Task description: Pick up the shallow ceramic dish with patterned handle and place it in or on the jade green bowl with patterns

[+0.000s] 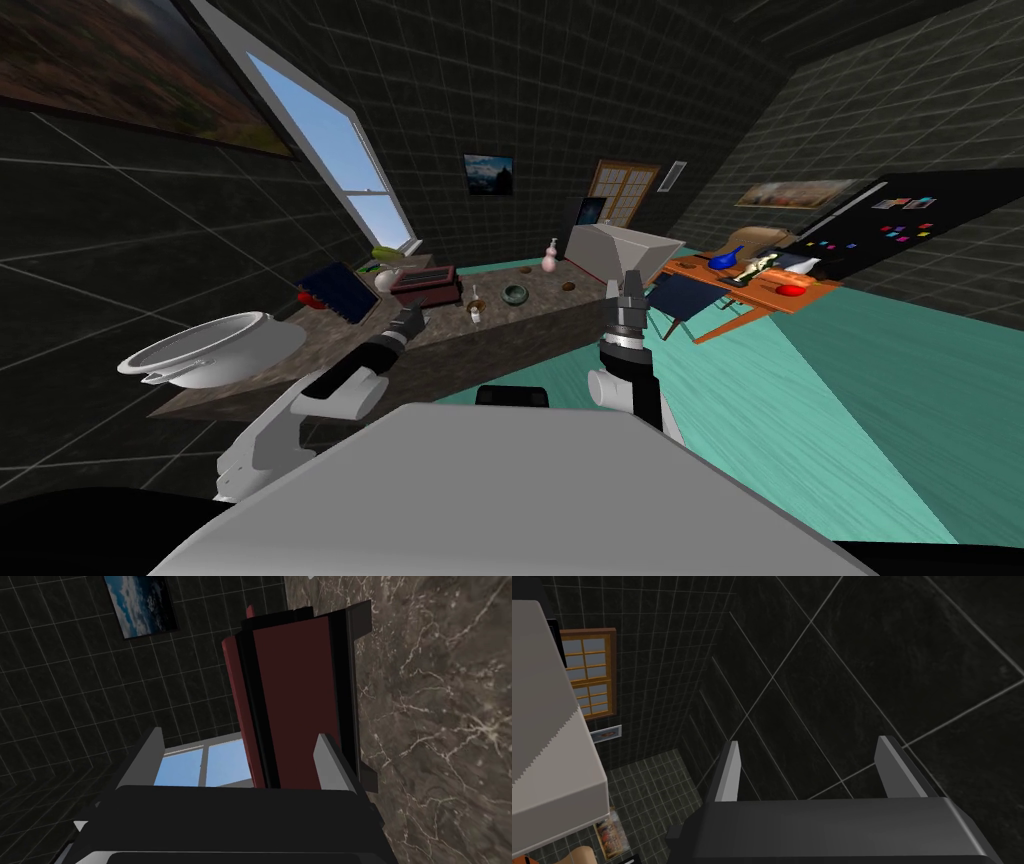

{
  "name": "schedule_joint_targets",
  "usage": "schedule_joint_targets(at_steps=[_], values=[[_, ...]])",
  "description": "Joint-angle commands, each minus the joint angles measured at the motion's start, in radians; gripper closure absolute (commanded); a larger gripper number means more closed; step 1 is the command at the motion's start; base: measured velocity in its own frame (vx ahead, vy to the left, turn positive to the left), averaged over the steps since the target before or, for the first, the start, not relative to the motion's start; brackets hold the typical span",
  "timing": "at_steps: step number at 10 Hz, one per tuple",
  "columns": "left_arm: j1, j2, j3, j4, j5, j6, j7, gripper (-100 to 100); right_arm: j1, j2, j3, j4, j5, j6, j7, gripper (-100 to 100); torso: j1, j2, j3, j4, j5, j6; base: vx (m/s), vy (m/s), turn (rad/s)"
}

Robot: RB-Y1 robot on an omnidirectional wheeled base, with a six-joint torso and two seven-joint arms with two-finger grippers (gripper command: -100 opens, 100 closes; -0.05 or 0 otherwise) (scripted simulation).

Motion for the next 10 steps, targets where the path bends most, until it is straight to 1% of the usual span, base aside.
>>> schedule_joint_targets(at_steps=[1,2,3,4,5,6,7,8,9,10], values=[[0.000,0.013,0.007,-0.001,0.008,0.044,0.002,-100,0.000,0.000,0.000,0.000,0.000,0.000,0.000,0,0.000,0.000,0.000,0.000,0.000,0.000,0.010,0.004,-0.036],[-0.001,0.032,0.015,0.004,0.018,0.074,0.000,-100,0.000,0.000,0.000,0.000,0.000,0.000,0.000,0,0.000,0.000,0.000,0.000,0.000,0.000,0.015,0.000,-0.102],[-0.001,0.032,0.015,0.004,0.018,0.093,0.000,-100,0.000,0.000,0.000,0.000,0.000,0.000,0.000,0,0.000,0.000,0.000,0.000,0.000,0.000,0.013,0.002,-0.049],[-0.002,0.050,0.022,0.010,0.029,0.126,-0.002,-100,0.000,0.000,0.000,0.000,0.000,0.000,0.000,0,0.000,0.000,0.000,0.000,0.000,0.000,0.019,-0.001,-0.100],[-0.002,0.050,0.022,0.010,0.029,0.141,-0.002,-100,0.000,0.000,0.000,0.000,0.000,0.000,0.000,0,0.000,-0.001,0.000,0.000,0.000,0.000,0.015,-0.003,-0.063],[-0.003,0.067,0.030,0.017,0.040,0.177,-0.006,-100,0.000,0.000,0.000,0.000,0.000,0.000,0.000,0,-0.001,0.000,0.000,0.000,0.000,0.000,0.020,-0.014,-0.146],[-0.003,0.067,0.030,0.017,0.040,0.188,-0.006,-100,0.000,0.000,0.000,0.000,0.000,0.000,0.000,0,-0.001,-0.001,0.000,0.000,0.000,0.000,0.016,-0.008,-0.062],[-0.004,0.082,0.038,0.025,0.051,0.223,-0.009,-100,0.000,0.000,0.000,0.000,0.000,0.000,0.000,0,-0.001,0.000,0.000,0.000,0.000,0.000,0.018,-0.015,-0.138],[-0.004,0.082,0.038,0.025,0.051,0.233,-0.009,-100,0.000,0.000,0.000,0.000,0.000,0.000,0.000,0,-0.001,-0.001,0.000,0.000,0.000,0.000,0.017,-0.009,-0.088],[-0.006,0.096,0.045,0.033,0.062,0.270,-0.014,-100,0.000,0.000,0.000,0.000,0.000,0.000,0.000,0,-0.001,0.000,0.000,0.000,0.000,0.000,0.024,-0.017,-0.187]])
